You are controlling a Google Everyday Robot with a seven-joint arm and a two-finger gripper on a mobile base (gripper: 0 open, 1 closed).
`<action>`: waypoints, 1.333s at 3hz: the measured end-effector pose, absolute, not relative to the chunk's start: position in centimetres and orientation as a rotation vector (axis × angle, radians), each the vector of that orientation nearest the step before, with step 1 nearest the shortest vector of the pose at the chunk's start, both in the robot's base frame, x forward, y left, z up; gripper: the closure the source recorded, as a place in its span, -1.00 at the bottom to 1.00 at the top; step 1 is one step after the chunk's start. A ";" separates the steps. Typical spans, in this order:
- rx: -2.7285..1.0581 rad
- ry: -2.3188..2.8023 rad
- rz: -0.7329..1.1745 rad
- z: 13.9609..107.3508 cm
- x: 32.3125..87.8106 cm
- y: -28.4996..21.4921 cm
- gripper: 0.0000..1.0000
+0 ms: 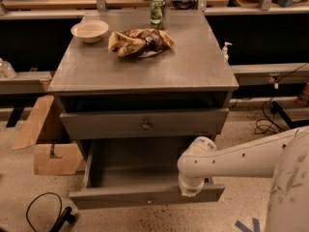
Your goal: Open middle drawer
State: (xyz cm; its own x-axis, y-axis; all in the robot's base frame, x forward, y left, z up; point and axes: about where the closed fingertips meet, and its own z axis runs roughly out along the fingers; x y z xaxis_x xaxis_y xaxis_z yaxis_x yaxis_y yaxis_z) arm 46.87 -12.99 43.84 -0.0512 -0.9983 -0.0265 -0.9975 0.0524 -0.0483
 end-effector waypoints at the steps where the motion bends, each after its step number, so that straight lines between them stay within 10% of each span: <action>1: -2.127 2.240 -0.026 43.8 46.9 -13.0 1.00; 4: -2.119 2.308 -0.024 45.4 43.8 -13.3 1.00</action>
Offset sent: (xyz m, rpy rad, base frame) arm -0.0650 -0.0086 0.0391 -0.0858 0.0548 -0.0799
